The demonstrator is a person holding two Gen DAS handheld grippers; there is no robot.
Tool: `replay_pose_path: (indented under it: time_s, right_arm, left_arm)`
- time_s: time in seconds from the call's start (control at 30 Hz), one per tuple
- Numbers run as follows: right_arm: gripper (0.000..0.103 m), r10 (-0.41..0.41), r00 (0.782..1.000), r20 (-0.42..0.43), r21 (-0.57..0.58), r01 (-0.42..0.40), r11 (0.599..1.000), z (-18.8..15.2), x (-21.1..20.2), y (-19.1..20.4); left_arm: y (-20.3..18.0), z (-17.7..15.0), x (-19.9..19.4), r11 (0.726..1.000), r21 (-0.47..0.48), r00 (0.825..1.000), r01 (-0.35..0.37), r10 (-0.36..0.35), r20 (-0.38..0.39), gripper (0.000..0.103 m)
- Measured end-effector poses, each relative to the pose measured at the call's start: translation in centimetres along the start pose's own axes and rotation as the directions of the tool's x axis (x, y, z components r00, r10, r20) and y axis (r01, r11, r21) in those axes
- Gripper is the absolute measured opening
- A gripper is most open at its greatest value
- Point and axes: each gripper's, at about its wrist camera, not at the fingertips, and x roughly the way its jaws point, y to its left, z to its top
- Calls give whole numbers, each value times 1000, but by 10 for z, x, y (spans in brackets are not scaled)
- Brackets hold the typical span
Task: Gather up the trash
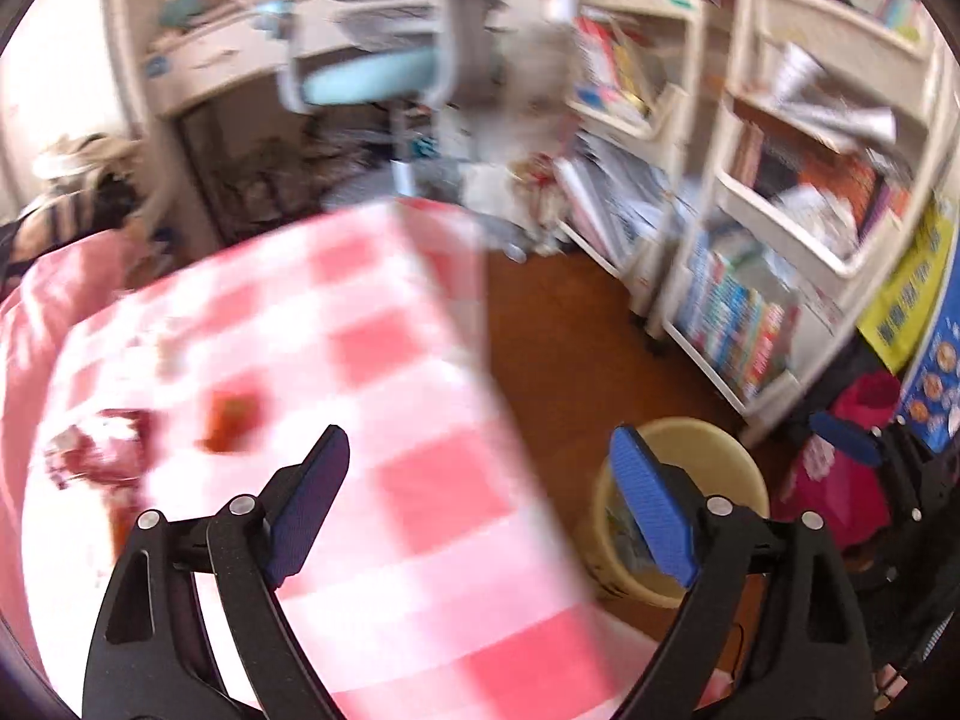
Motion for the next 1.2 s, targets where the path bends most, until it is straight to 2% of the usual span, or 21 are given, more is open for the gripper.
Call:
replay_pose_path:
  time_s: [0.2,0.33,0.43,0.6,0.73,0.8,0.87,1.07,1.13,1.2]
  right_arm:
    - [80,117,993,-2,-169,-115,979,42,-6,64]
    - [80,198,979,-46,-314,-203,928,64,-3,117]
    - [80,252,964,-83,-380,-264,886,74,-1,156]
    - [80,322,936,-143,-418,-352,837,83,8,220]
    - [76,357,915,-187,-377,-402,834,84,22,254]
    - [66,368,901,-231,-332,-429,840,83,35,263]
    - [62,365,895,-257,-301,-433,849,82,44,271]
    - [54,342,901,-268,-263,-410,873,85,59,295]
    - [51,339,902,-268,-262,-407,875,86,62,303]
    - [43,331,902,-276,-274,-404,873,84,66,312]
  left_arm:
    - [90,3,-32,984,-148,995,-94,97,11,88]
    - [151,-4,-51,960,-229,987,-158,162,-2,88]
    - [198,-15,-61,939,-273,977,-209,211,-21,88]
    - [268,-39,-61,887,-337,949,-315,294,-115,88]
    - [310,-59,-53,850,-405,940,-337,281,-193,88]
    - [320,-68,-49,843,-426,942,-329,263,-207,88]
    - [325,-70,-39,843,-421,939,-335,261,-223,88]
    - [319,-75,-6,851,-377,920,-365,268,-285,88]
    - [318,-74,3,857,-367,919,-362,263,-294,88]
    - [316,-73,12,862,-356,917,-361,260,-302,88]
